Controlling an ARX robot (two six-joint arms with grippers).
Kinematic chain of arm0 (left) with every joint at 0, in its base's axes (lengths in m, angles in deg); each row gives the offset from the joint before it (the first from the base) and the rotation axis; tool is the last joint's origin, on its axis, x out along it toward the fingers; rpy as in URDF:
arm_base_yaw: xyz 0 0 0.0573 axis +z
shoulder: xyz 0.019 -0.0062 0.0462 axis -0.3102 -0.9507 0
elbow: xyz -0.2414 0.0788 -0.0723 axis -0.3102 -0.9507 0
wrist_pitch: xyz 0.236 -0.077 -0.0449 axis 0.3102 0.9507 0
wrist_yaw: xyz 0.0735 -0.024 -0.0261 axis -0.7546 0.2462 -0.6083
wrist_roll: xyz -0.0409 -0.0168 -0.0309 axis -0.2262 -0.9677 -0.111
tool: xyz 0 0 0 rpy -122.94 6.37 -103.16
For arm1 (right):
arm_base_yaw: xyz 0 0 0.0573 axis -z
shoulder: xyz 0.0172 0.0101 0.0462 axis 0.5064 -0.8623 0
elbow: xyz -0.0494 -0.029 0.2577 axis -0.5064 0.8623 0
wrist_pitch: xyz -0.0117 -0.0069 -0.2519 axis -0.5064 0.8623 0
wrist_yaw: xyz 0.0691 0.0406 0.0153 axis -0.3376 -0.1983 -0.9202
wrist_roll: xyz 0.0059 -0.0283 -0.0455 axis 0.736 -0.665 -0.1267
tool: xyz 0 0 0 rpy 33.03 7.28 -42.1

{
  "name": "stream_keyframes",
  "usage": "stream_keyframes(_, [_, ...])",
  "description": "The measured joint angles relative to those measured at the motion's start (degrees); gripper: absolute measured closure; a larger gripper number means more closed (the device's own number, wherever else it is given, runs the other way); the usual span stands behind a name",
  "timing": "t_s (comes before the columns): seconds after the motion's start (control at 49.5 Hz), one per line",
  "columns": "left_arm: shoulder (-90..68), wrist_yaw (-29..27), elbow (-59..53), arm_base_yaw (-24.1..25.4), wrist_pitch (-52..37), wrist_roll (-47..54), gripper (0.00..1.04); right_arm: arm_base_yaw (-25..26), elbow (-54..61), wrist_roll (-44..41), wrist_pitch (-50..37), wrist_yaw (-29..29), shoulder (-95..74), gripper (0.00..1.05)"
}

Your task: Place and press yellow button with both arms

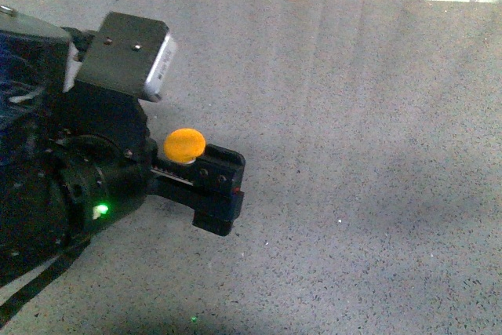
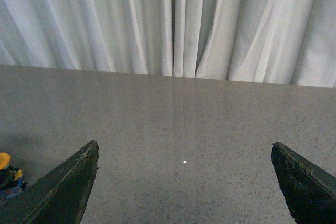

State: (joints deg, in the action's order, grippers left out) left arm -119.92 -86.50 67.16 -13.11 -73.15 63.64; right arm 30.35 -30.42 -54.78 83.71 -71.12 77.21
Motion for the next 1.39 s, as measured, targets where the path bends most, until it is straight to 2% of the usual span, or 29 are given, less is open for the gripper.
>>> stream_keyframes(0.081, [3.02,0.66,-1.38,1.4,0.52,-0.13,0.09,0.0,0.0,0.02,0.0,0.0,0.0,0.09])
stream_keyframes(0.162, [9.14,3.1,-3.13,4.9,3.34,-0.2,0.09,0.0,0.0,0.0,0.0,0.0,0.0,0.09])
stream_keyframes(0.303, [19.37,6.82,-2.99,12.33,10.14,-0.07,0.09,0.0,0.0,0.0,0.0,0.0,0.0,0.09])
stream_keyframes(0.384, [25.42,10.62,-1.49,19.1,14.8,-0.26,0.09,0.0,0.0,0.0,0.0,0.0,0.0,0.09])
stream_keyframes(0.444, [27.17,1.97,-3.85,23.17,1.38,3.08,0.22,0.0,0.0,0.0,0.0,-0.13,0.0,0.09])
stream_keyframes(0.485, [29.73,2.43,-5.88,26.6,-3.83,4.31,0.31,0.0,0.0,0.02,0.0,0.07,0.0,0.09])
stream_keyframes(0.525, [33.66,3.67,-7.15,29.53,-3.69,5.07,0.4,0.0,0.0,0.0,0.0,0.09,-0.02,0.09])
stream_keyframes(0.586, [38.47,3.67,-8.87,30.91,-1.84,5.6,0.51,0.0,0.0,0.0,0.0,0.11,0.02,0.09])
stream_keyframes(0.606, [40.04,3.78,-9.64,31.06,-1.31,5.73,0.55,0.33,-0.37,0.52,1.01,-1.25,-0.7,0.09])
stream_keyframes(0.707, [45.7,4.37,-13.81,31.04,-0.22,6.03,0.71,5.25,-9.09,7.43,18.95,-14.47,-13.44,0.09])
stream_keyframes(0.747, [47.1,4.55,-15.04,31.04,0.07,6.16,0.76,5.92,-11.87,9.38,21.86,-16.33,-18.51,0.09])
stream_keyframes(0.808, [49.22,4.55,-16.81,31.04,0.72,6.25,0.87,5.75,-16.09,10.78,20.37,-16.98,-26.75,0.09])
stream_keyframes(0.889, [52.39,4.52,-18.91,31.06,2.01,6.32,1.04,2.64,-22.47,8.94,11.34,-14.25,-38.1,0.09])
stream_keyframes(0.949, [55.28,4.55,-20.26,31.06,3.39,6.49,1.03,-0.68,-26.64,6.1,4.94,-12.59,-46.9,0.09])
stream_keyframes(1.111, [61.75,4.55,-22.73,31.06,7.19,6.54,1.03,-10.56,-37.83,2.01,-2.64,-12.15,-70.36,0.09])
stream_keyframes(1.253, [66.38,4.52,-24.11,31.06,10.6,6.56,1.03,-17.44,-46.66,-1.53,-3.34,-9.62,-83.58,0.09])
stream_keyframes(1.333, [67.04,4.52,-25.79,31.06,8.68,6.56,1.03,-20.55,-51.1,-2.99,-2.05,-8.48,-89.26,0.09])
stream_keyframes(1.394, [68.63,4.5,-26.53,31.04,10.4,6.58,1.03,-22.84,-54.36,-3.87,-1.25,-7.67,-93.15,0.09])
